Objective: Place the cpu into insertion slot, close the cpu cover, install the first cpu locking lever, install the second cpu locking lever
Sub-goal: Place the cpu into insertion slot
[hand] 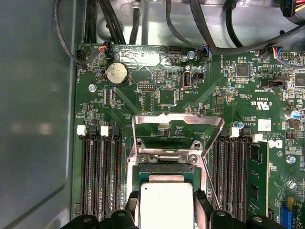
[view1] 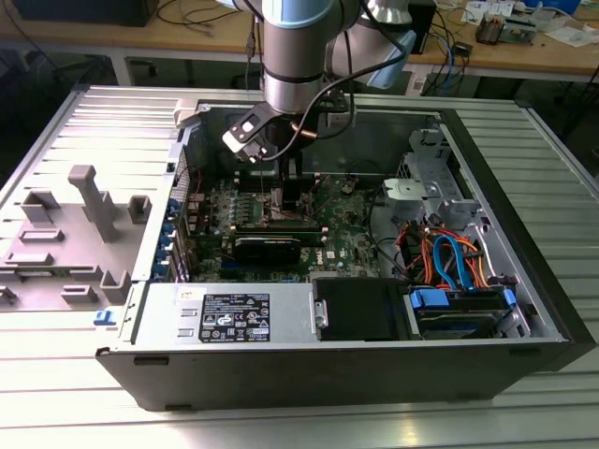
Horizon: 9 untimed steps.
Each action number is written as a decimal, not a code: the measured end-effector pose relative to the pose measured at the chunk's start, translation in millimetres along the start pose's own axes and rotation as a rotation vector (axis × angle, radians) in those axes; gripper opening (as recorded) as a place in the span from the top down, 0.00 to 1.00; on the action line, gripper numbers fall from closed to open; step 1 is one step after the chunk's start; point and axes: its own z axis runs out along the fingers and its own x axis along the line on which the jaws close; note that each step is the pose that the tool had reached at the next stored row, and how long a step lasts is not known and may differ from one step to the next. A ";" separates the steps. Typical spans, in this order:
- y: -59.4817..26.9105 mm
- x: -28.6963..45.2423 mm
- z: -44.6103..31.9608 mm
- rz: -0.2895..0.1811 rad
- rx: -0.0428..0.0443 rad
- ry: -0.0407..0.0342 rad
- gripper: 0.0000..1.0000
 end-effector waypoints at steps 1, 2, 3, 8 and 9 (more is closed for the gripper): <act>0.0 0.0 0.1 0.000 0.0000 0.0001 0.45; 0.0 0.0 0.1 0.000 0.0000 0.0000 0.45; 0.0 0.0 0.1 0.000 0.0000 0.0000 0.45; -0.2 0.9 3.1 0.006 0.0002 -0.0019 0.45; -0.3 1.0 3.9 0.010 0.0004 -0.0019 0.45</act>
